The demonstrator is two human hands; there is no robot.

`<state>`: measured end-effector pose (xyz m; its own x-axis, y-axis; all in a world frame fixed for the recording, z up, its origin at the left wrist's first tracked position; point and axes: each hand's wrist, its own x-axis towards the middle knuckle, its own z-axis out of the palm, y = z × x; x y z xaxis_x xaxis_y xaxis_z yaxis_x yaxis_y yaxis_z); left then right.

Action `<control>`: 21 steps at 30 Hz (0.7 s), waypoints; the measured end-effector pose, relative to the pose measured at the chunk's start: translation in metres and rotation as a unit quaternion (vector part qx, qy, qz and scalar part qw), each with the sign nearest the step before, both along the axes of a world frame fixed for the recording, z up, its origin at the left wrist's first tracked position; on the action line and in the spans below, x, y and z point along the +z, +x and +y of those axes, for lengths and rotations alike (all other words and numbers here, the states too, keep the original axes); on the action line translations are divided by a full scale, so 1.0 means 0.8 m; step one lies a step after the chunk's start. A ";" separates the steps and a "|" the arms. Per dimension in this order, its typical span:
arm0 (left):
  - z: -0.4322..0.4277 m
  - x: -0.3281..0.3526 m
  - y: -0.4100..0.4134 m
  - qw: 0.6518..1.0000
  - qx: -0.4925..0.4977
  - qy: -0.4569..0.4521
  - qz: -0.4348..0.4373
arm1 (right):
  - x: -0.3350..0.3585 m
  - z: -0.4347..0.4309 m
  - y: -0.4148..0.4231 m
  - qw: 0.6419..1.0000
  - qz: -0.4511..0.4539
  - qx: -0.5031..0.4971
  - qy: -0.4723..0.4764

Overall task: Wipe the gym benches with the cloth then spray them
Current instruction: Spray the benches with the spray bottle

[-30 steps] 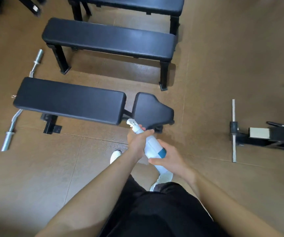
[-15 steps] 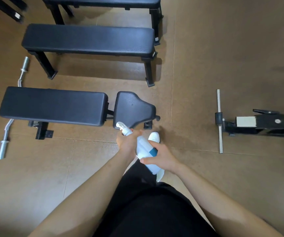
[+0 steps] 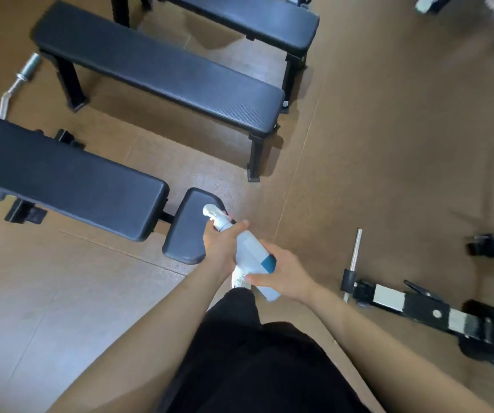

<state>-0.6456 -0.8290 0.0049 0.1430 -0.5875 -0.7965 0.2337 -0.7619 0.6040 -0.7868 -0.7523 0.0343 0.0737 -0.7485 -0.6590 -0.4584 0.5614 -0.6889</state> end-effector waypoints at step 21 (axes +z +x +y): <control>-0.361 0.015 -0.153 0.984 0.168 -0.011 0.053 | -0.006 -0.393 -0.167 0.991 0.040 0.119 -0.045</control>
